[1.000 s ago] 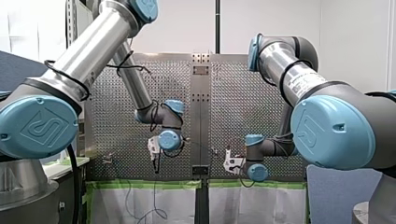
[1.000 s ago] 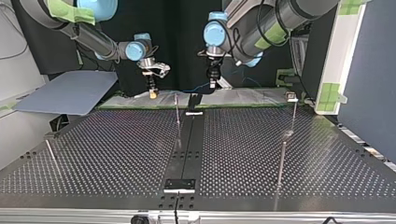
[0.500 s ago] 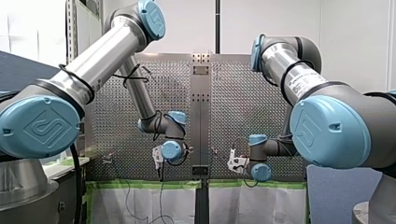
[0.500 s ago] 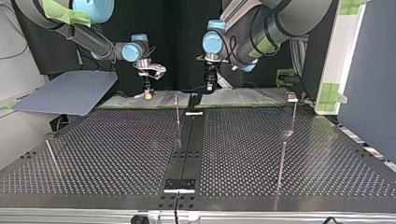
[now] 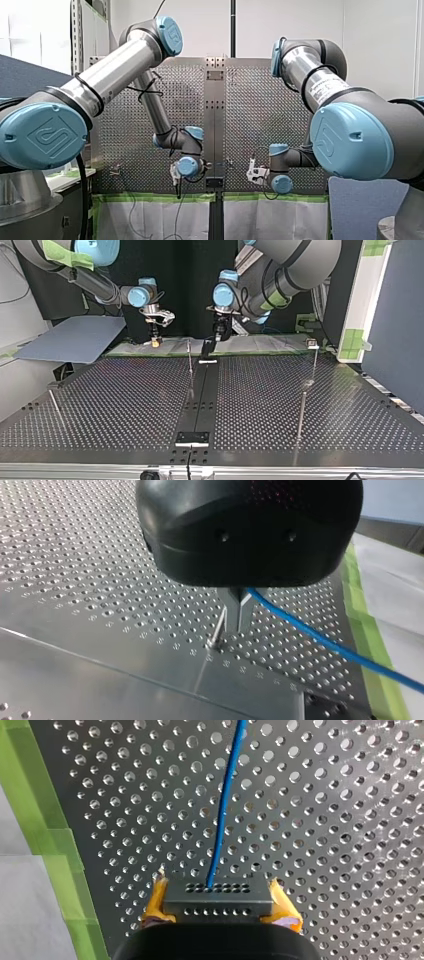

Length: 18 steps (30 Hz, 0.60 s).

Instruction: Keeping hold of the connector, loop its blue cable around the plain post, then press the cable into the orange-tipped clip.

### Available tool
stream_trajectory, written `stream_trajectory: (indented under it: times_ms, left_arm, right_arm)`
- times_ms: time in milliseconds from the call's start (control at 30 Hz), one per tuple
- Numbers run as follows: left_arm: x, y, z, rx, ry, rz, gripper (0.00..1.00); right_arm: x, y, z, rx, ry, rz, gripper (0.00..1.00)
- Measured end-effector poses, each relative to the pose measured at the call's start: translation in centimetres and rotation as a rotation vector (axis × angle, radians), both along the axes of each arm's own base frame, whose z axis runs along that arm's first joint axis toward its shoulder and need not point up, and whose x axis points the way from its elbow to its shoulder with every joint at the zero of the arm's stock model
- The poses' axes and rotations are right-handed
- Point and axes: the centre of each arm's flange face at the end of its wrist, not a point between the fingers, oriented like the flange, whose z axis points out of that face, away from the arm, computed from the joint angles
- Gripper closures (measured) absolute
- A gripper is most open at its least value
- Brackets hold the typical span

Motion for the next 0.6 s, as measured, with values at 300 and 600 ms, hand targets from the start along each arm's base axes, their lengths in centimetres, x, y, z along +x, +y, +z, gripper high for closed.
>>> stream_trajectory:
  times_ms: [300, 600]
  left_arm:
    - [0.7, -0.3, 0.3, -0.015, -0.001, -0.019, 1.00]
    - [2.0, -0.7, 1.0, -0.041, -0.005, -0.028, 1.00]
  right_arm:
    - [-0.7, -0.7, 0.1, -0.003, -0.004, -0.013, 1.00]
    - [-1.3, -1.1, 0.1, -0.004, -0.002, -0.024, 1.00]
